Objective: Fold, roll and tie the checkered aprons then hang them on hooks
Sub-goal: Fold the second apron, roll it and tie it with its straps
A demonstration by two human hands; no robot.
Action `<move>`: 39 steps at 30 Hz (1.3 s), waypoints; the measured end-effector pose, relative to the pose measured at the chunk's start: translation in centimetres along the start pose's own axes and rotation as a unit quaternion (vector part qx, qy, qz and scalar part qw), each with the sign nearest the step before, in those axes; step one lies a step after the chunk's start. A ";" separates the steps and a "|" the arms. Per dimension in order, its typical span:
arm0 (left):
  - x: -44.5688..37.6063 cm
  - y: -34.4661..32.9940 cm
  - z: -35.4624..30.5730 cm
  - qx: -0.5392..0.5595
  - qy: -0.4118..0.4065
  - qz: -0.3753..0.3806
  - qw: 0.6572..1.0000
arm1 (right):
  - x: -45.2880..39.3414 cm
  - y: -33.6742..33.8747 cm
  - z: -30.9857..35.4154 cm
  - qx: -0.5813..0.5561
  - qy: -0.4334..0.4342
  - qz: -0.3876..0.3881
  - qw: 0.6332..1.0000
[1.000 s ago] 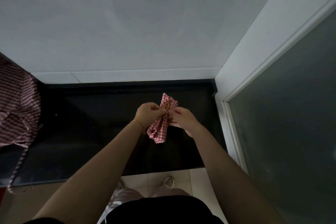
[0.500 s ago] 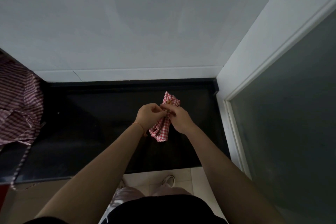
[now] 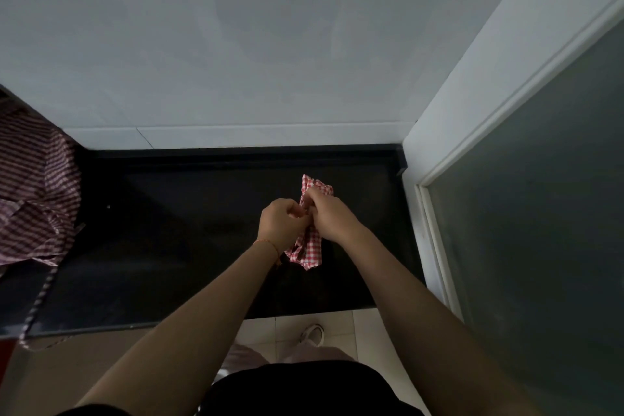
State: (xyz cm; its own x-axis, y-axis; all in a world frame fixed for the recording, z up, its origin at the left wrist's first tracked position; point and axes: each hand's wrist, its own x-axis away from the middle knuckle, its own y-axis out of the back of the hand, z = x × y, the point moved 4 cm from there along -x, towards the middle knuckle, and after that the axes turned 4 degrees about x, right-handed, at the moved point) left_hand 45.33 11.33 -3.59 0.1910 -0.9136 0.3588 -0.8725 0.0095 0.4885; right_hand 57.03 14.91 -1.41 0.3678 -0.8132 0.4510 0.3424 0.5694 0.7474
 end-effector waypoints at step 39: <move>0.7 -0.4 1.1 0.124 0.073 -0.008 0.990 | 1.3 -1.7 -4.3 -0.337 -0.135 -0.062 0.930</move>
State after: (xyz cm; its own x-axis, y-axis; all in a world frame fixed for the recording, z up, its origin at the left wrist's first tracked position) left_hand 45.33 10.25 -4.46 0.2525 -0.8438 0.4736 -0.9490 -0.1203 0.2916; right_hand 60.67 13.42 -4.17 0.0892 -0.8263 0.5562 0.8655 0.3406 0.3673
